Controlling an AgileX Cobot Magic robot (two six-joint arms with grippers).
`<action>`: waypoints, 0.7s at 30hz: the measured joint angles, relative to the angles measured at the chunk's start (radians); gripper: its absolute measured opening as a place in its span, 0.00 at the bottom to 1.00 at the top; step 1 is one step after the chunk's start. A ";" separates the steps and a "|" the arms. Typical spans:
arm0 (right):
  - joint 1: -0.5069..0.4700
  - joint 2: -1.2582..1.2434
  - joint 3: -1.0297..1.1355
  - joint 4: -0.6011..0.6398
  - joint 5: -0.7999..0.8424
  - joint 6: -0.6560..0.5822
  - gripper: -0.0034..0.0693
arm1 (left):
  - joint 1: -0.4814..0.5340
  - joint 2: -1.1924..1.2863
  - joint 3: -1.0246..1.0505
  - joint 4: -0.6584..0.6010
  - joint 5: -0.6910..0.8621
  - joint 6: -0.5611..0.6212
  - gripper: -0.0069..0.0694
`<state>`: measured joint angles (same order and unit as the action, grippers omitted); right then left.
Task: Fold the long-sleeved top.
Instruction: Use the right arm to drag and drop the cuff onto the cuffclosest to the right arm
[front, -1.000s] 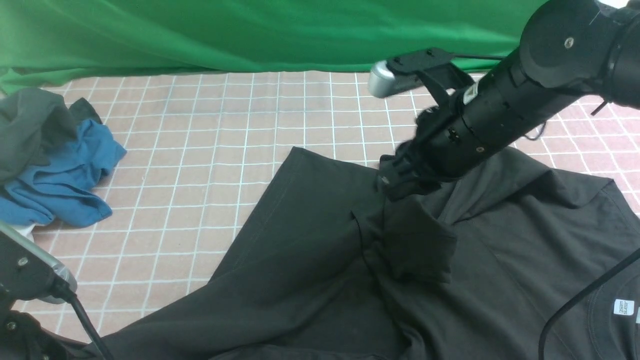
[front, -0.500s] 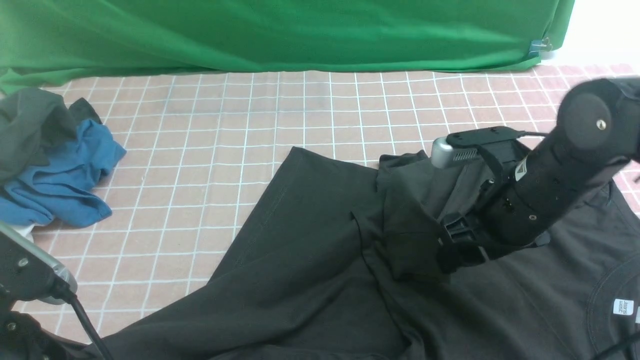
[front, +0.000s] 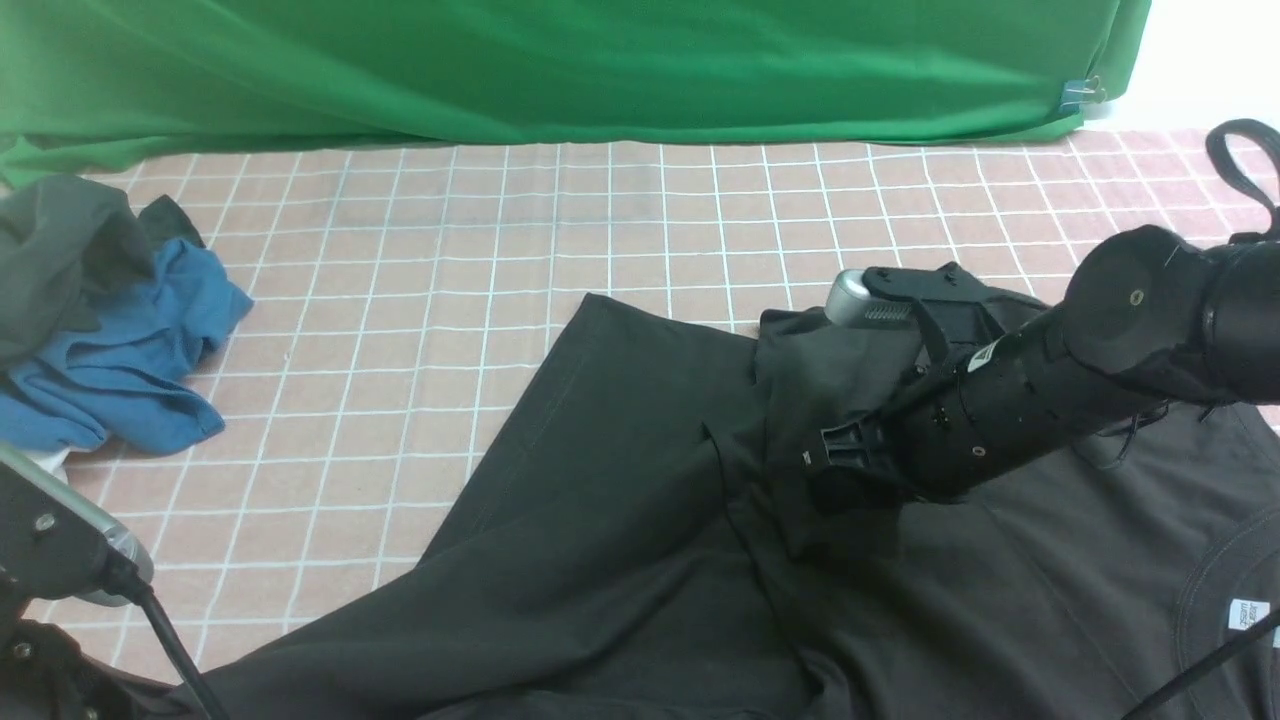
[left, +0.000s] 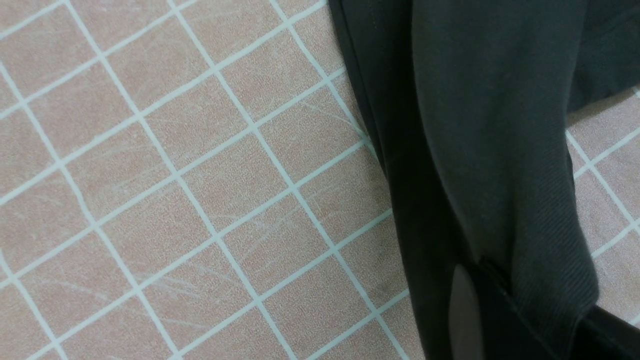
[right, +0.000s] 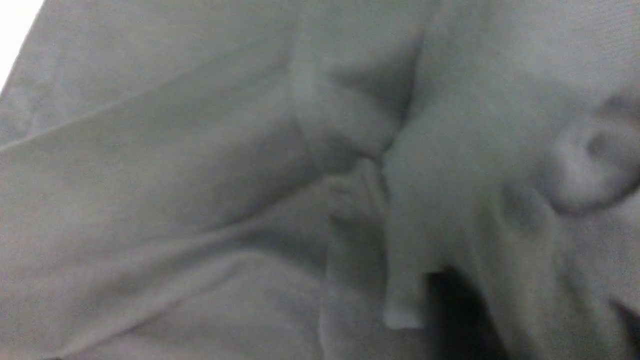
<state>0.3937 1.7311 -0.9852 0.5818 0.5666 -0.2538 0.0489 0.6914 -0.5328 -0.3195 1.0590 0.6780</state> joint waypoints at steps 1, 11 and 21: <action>0.000 -0.007 0.000 -0.020 0.002 -0.015 0.19 | 0.000 0.000 0.000 0.000 0.000 0.000 0.12; -0.058 -0.158 -0.295 -0.421 0.523 0.030 0.12 | 0.000 0.000 0.000 -0.003 0.000 0.000 0.12; 0.007 -0.164 -0.454 -0.515 0.651 0.025 0.12 | 0.000 0.000 0.000 -0.019 -0.007 0.000 0.12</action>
<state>0.4004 1.5671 -1.4395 0.0670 1.2171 -0.2293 0.0489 0.6914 -0.5328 -0.3382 1.0520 0.6780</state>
